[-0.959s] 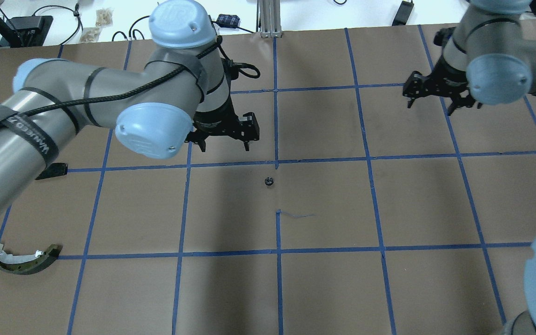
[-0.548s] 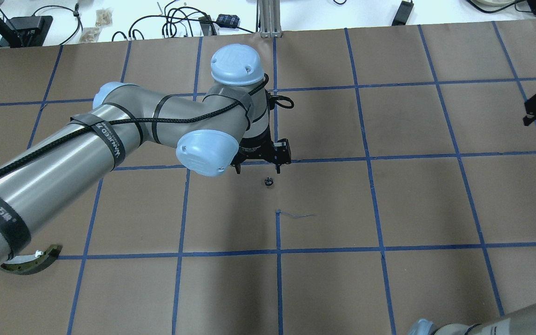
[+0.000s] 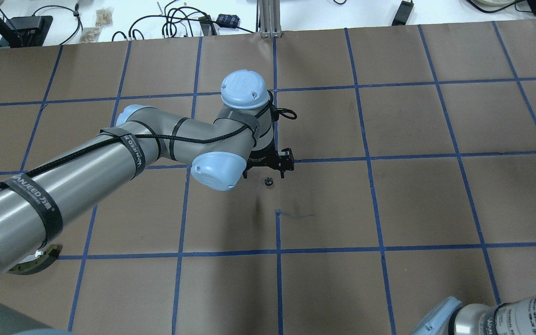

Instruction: Place bearing gear from tray to pile

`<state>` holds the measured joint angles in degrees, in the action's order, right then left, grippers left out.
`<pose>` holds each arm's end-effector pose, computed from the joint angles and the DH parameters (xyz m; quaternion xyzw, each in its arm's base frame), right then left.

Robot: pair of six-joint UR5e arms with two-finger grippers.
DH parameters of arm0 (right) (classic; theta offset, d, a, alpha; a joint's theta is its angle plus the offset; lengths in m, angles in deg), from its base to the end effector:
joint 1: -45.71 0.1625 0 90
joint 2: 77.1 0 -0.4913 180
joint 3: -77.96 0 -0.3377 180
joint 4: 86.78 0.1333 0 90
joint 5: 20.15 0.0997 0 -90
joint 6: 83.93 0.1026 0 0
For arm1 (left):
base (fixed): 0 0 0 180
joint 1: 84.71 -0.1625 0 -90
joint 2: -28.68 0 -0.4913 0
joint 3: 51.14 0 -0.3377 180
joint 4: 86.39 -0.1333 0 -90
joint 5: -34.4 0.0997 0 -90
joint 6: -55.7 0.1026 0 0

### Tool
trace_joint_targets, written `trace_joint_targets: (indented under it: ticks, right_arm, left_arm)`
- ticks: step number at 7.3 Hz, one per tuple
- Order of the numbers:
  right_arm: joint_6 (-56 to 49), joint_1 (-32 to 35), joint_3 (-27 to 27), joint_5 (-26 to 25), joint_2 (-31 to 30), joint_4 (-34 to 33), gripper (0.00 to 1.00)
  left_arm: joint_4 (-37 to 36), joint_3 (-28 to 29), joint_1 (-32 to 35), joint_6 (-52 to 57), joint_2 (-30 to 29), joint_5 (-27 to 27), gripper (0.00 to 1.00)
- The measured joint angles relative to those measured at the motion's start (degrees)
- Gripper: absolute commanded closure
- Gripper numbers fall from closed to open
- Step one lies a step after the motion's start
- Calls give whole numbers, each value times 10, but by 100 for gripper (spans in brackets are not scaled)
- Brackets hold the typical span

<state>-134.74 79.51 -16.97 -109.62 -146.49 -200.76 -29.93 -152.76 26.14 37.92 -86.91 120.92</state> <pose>-0.4027 -0.4312 0.3715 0.0471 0.9988 0.0044 0.0137 -0.3347 -0.4868 0.2928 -0.0258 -0.9987 -0.0402 0.0181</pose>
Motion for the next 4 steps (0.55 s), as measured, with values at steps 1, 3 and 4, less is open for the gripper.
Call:
trace_joint_targets:
  ticks: [1, 3, 4]
  right_arm:
    - [-7, -13, 9, -3, 32, -26, 0]
    - [-9, -34, 23, -4, 84, -54, 2]
    - [-10, -39, 26, -4, 100, -58, 6]
  left_arm:
    - [-5, -4, 0, -2, -10, 0, 6]
    - [-8, -5, 0, -4, -22, 1, 37]
    - [-9, -5, 0, -2, -25, 1, 38]
